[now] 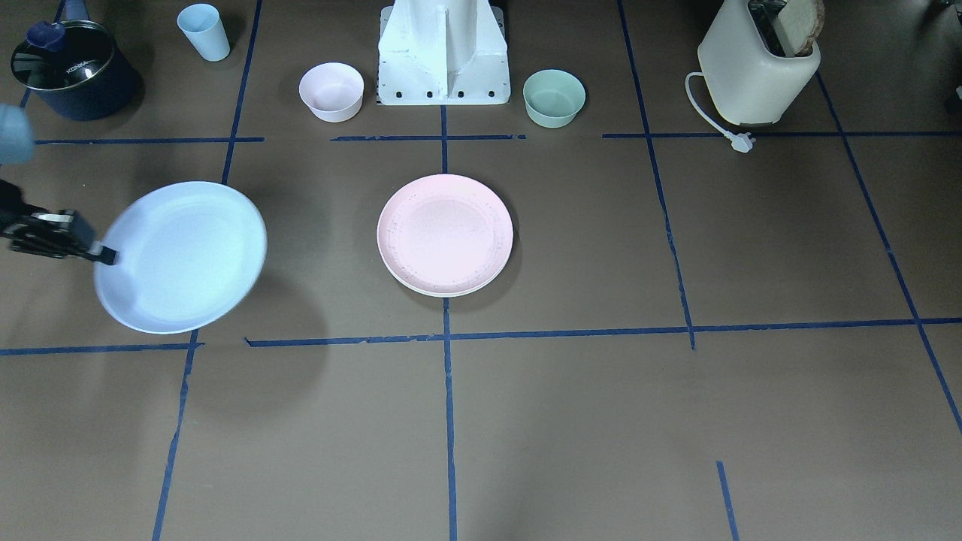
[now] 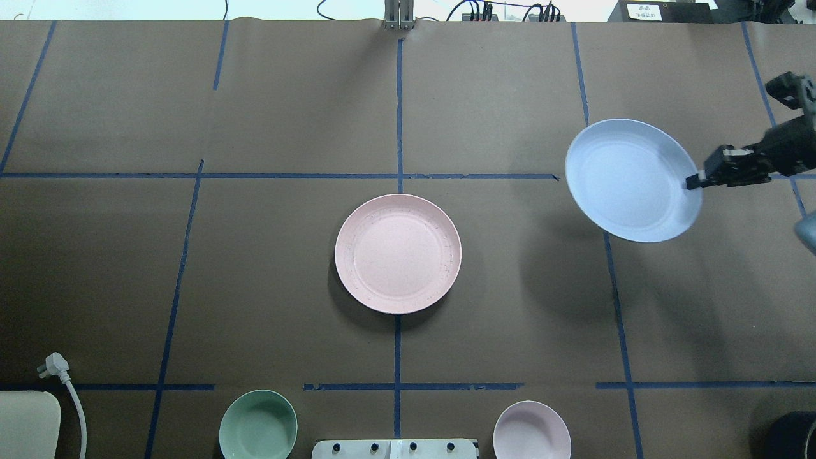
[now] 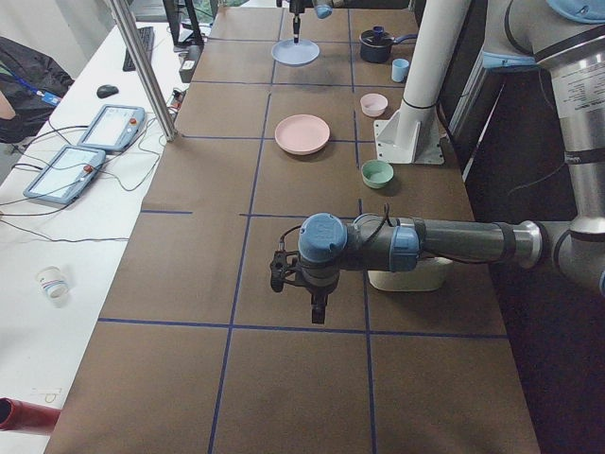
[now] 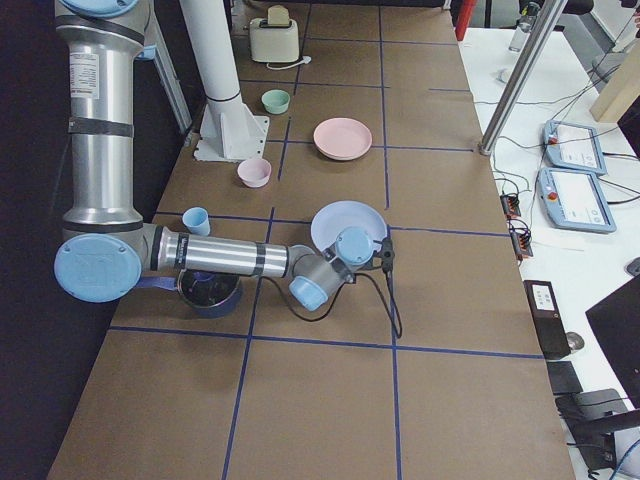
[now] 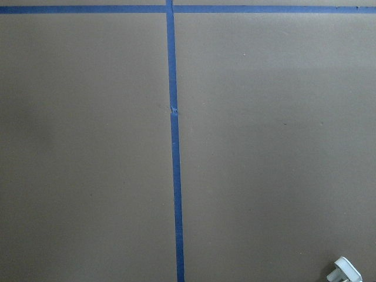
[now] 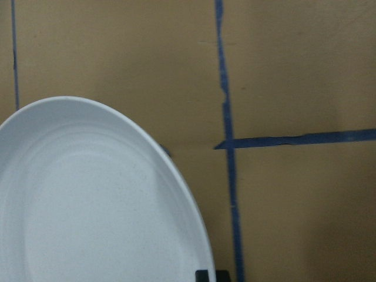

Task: Stack three plates with pink and blue
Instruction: 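Lift the light blue plate with the right gripper and carry it over the pink plate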

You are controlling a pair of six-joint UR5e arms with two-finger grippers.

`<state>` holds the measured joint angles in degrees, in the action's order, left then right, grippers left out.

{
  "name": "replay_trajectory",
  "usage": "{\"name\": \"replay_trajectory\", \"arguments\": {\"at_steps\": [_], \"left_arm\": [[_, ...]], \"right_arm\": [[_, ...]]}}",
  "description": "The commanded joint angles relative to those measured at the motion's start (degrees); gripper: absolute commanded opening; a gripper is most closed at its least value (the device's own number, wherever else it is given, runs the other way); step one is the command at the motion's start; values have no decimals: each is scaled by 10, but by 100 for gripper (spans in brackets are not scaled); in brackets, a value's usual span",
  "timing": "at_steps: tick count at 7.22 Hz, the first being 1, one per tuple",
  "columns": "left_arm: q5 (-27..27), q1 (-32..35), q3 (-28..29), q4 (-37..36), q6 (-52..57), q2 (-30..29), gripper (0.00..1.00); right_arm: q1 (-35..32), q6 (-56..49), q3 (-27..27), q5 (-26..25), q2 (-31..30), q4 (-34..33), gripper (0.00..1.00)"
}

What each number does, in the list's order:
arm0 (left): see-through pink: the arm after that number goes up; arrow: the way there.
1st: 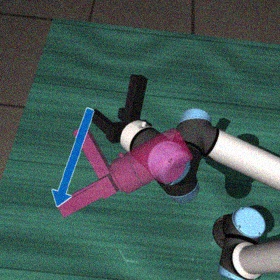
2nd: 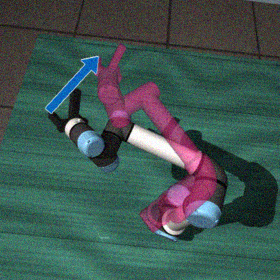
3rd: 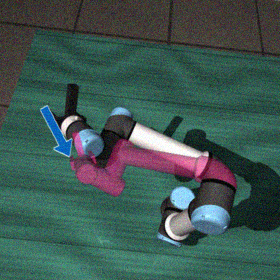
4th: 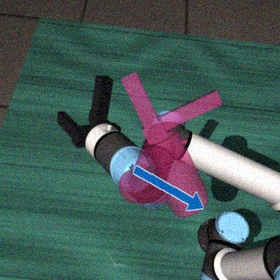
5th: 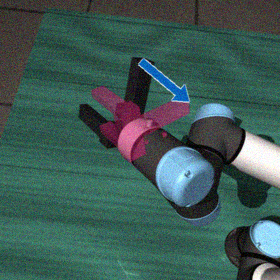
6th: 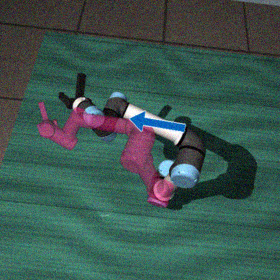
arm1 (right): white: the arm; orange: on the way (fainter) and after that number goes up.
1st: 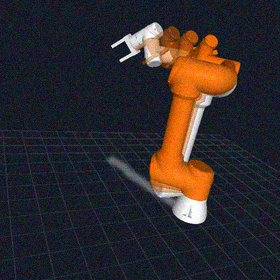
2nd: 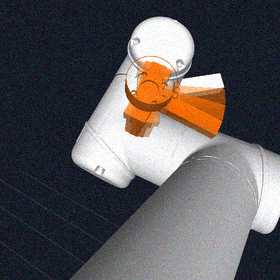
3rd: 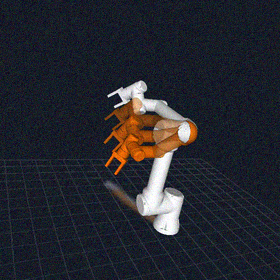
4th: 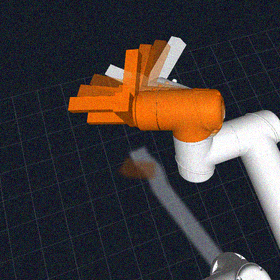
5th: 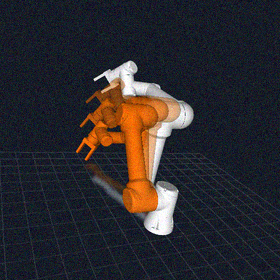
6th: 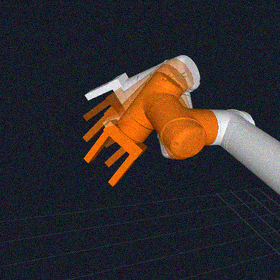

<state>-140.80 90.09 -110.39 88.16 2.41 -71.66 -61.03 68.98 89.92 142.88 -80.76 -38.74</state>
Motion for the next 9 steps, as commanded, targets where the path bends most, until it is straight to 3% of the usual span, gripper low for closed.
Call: {"name": "replay_trajectory", "arguments": {"at_steps": [1,3,5,9], "left_arm": [[0,0,-1,0,0,-1,100],[0,0,0,-1,0,-1,100],[0,-1,0,-1,0,-1,100],[-1,-1,0,-2,0,-1,100]], "right_arm": [[100,132,18,-106,66,-1,0],[186,169,19,-215,113,-27,0],[237,202,44,-272,155,-105,0],[281,202,46,-317,154,-114,0]]}}
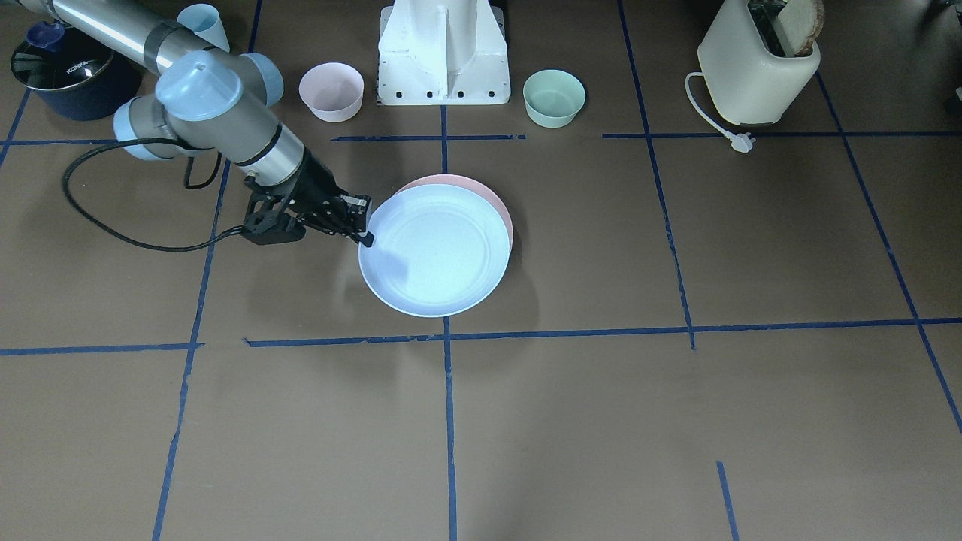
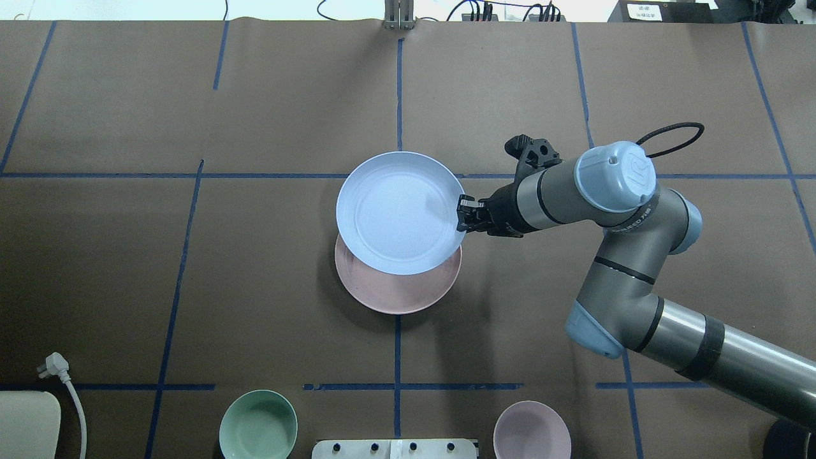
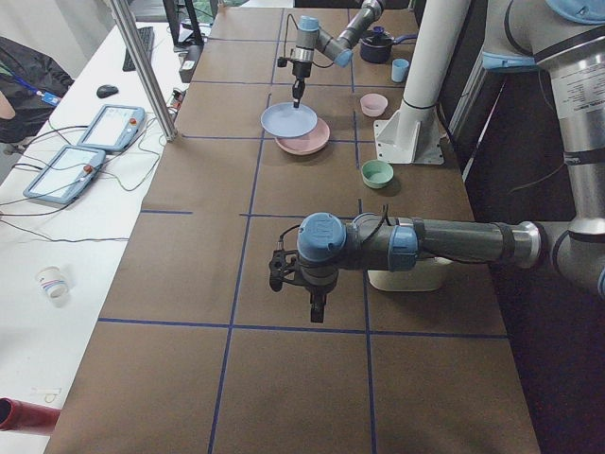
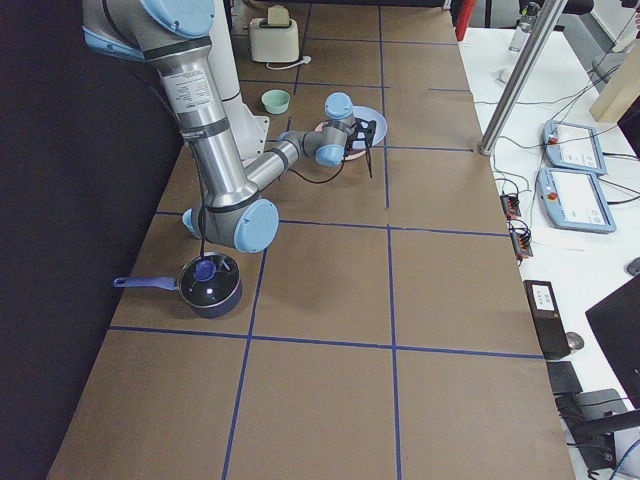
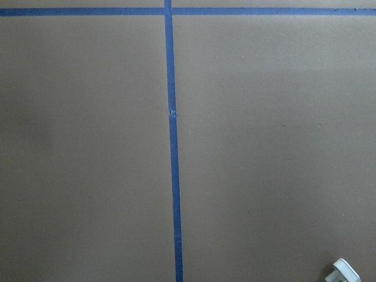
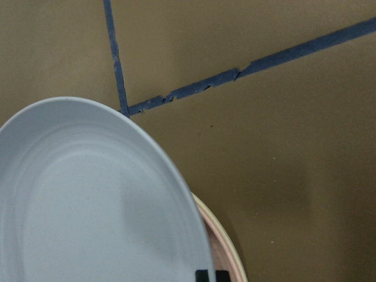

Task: Stack three plates with pink and blue
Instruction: 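Lift the light blue plate with the right gripper and carry it over the pink plate, then lower the light blue plate onto the pink plate and open the right gripper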

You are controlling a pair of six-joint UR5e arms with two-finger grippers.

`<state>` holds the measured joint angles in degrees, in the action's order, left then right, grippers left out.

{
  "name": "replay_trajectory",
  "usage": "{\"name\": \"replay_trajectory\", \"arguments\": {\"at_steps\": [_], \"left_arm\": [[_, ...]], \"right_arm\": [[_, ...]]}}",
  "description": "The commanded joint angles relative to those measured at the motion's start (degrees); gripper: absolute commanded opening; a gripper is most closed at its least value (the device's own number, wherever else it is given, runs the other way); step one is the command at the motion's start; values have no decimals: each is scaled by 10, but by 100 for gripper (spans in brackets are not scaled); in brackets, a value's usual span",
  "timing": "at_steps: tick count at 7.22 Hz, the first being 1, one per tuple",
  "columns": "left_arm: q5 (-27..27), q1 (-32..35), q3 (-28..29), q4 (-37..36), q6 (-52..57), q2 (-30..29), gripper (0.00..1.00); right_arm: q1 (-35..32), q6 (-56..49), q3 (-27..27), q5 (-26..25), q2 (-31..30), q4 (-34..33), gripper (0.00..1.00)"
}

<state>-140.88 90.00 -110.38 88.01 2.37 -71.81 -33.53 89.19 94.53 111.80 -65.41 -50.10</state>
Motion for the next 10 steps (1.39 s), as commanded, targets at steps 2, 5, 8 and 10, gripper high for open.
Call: {"name": "replay_trajectory", "arguments": {"at_steps": [2,5,8,10], "left_arm": [[0,0,0,0,0,-1,100],[0,0,2,-1,0,-1,100],[0,-1,5,-1,0,-2,100],[0,-1,5,-1,0,-2,100]], "right_arm": [[13,0,13,-7,-4,-2,0],[24,0,14,-14,-7,-2,0],[26,-2,21,-4,-16,-1,14],[27,-7,35,20,-25,-2,100]]}}
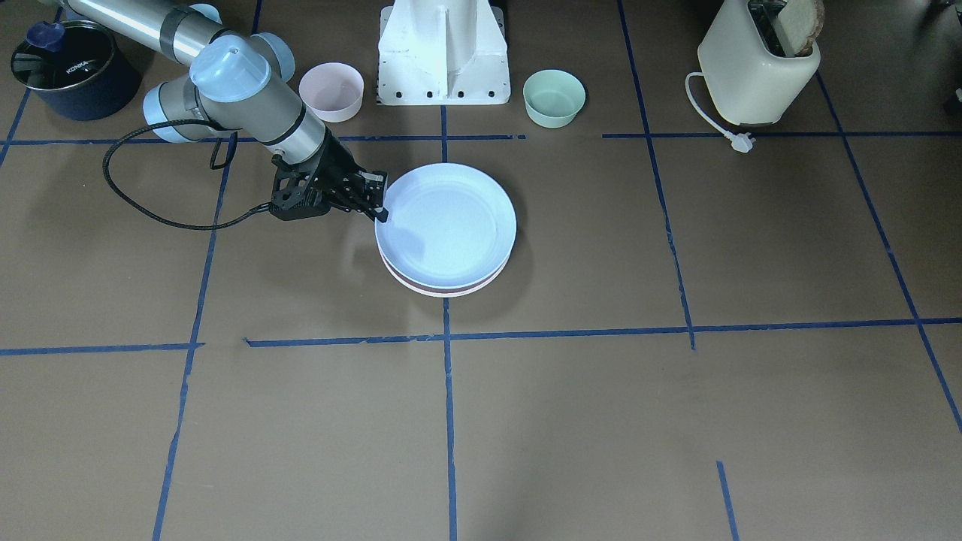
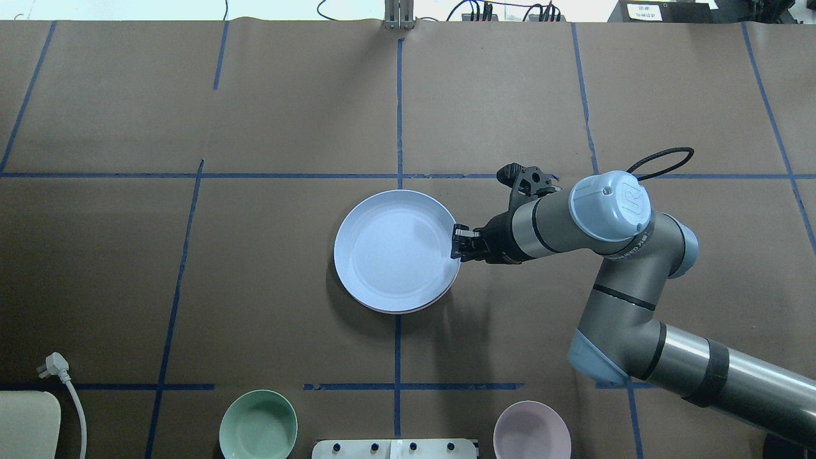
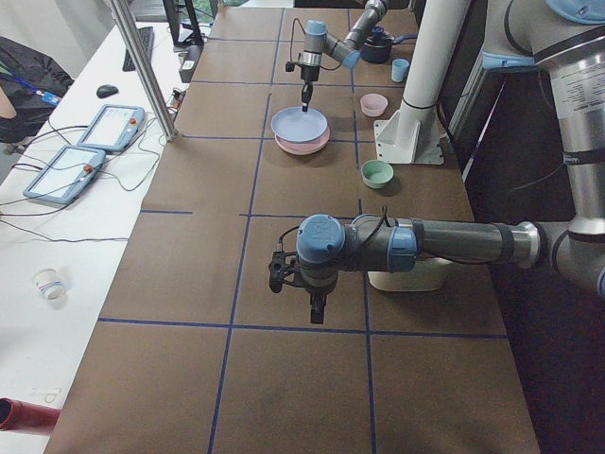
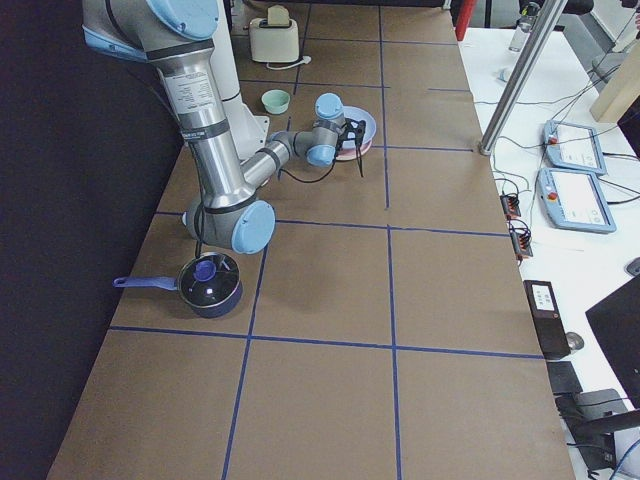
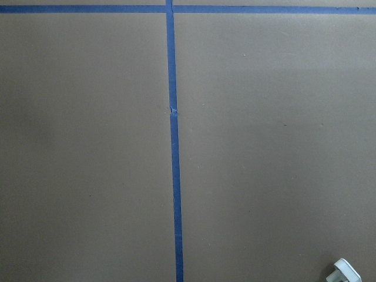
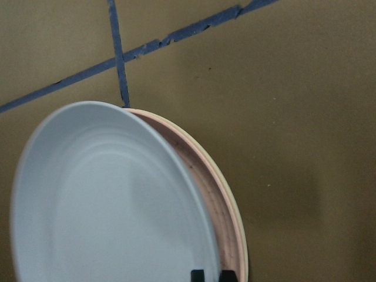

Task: Stack three plates with pink and blue
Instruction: 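Lower the light blue plate onto the pink plate and open the right gripper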

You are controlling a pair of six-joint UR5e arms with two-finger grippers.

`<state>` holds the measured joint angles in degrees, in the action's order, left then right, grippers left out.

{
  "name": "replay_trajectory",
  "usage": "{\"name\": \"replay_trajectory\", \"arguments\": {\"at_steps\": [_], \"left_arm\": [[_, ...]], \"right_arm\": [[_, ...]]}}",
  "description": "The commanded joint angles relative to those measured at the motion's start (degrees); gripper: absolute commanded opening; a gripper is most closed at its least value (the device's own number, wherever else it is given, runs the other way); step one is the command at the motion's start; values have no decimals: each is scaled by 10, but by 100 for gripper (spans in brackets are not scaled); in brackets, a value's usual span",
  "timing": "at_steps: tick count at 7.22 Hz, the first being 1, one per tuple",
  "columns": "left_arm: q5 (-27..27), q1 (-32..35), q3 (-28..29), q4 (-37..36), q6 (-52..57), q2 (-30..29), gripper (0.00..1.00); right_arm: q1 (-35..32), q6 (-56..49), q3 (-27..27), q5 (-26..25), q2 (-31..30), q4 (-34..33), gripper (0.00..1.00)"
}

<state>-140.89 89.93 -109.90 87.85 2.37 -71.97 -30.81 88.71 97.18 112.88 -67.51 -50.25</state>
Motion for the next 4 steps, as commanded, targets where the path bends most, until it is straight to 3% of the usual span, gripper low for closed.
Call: {"name": "replay_trajectory", "arguments": {"at_steps": [1,3,4], "left_arm": [[0,0,0,0,0,0,100],[0,0,0,0,-1,-1,100],[2,-1,0,0,-2,-4,100]], "right_arm": [[0,-6,9,10,-6,0,100],[-17,-40,9,16,-5,-45,100],[-47,-136,10,44,-4,-112,100]]}}
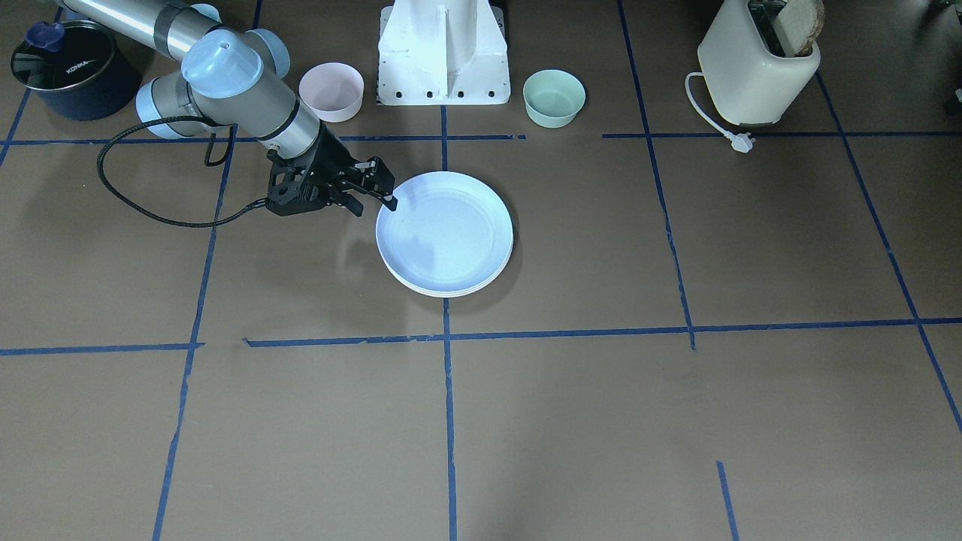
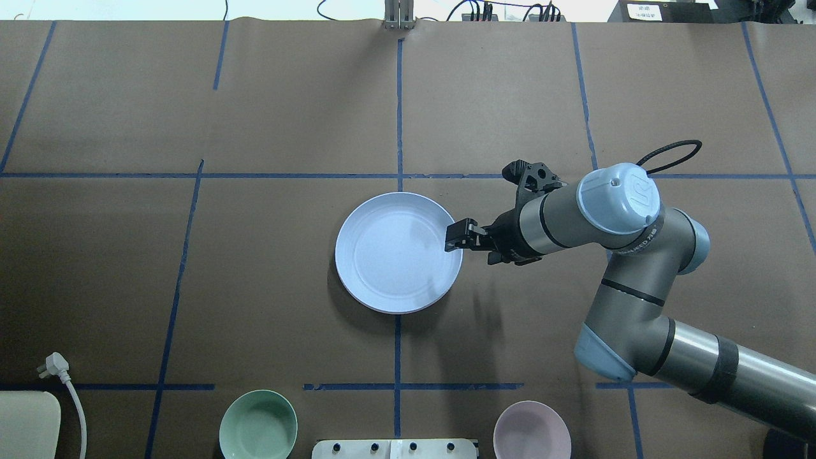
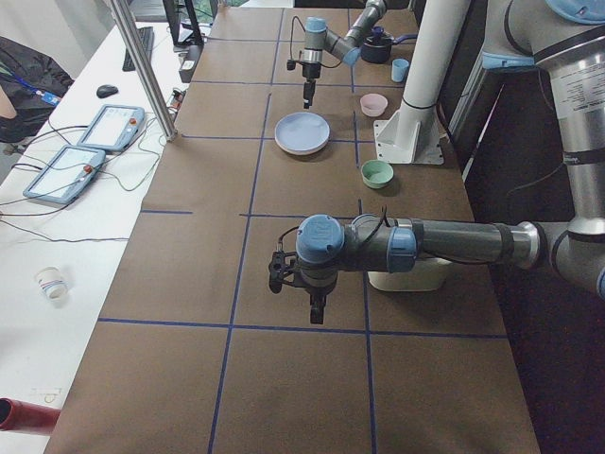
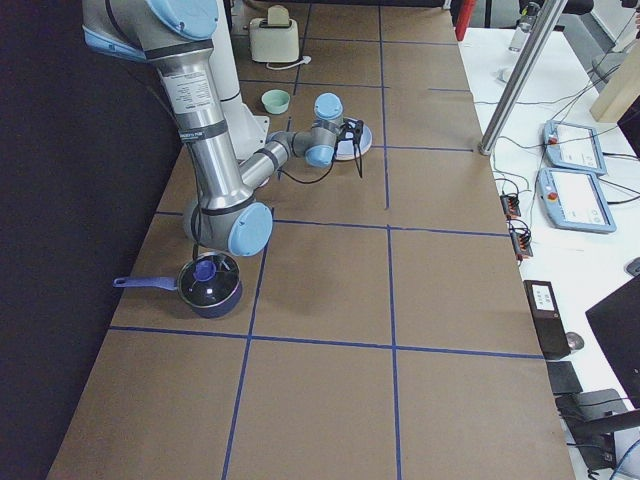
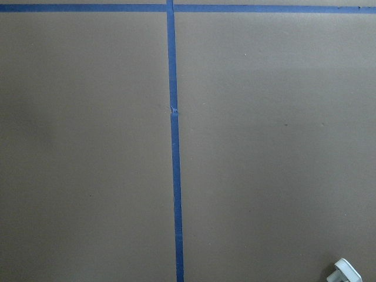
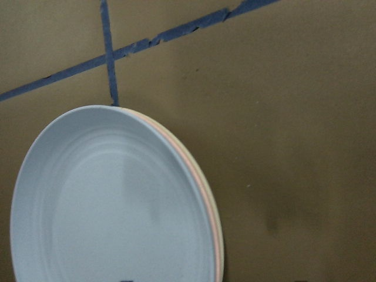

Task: Stack three plates with pink and blue
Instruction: 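Lower the light blue plate onto the pink plate and open the right gripper, then withdraw the right gripper away from the plate stack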

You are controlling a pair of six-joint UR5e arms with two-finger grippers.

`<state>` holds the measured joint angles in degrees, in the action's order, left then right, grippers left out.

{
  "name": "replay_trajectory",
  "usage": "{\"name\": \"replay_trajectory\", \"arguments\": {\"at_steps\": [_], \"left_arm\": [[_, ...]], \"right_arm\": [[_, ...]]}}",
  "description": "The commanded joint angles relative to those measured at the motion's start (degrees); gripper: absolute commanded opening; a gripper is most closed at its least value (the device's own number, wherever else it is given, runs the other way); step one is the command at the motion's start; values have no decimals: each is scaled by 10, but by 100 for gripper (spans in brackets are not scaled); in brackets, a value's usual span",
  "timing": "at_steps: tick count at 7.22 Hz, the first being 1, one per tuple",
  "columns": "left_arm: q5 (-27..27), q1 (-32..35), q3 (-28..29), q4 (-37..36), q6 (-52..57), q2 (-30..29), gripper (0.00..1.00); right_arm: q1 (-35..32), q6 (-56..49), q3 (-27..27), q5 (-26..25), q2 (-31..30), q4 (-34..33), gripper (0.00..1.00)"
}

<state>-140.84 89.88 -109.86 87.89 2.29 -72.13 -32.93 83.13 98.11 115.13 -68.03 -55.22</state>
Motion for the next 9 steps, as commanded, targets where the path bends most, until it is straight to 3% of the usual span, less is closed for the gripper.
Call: {"name": "replay_trajectory", "arguments": {"at_steps": [1,2,4,7,9], "left_arm": [[1,-1,-1,-2,-10,-7,100],[6,-1,-1,-3,-11,-10,100],[7,-2,0,-5,-11,-11,100],[2,-1,3,1,-10,-11,100],[9,-2,4,2,-1,-10,100]], "right_arm": [[-85,-174,1,79,-1,-116,100],[-146,-257,3,127,-8,-162,100],[-269,-492,2,189,-98,-191,100],[-423,-774,2,214,-209,-235,100],[-527,-925,1,215,-237,-316,100]]}}
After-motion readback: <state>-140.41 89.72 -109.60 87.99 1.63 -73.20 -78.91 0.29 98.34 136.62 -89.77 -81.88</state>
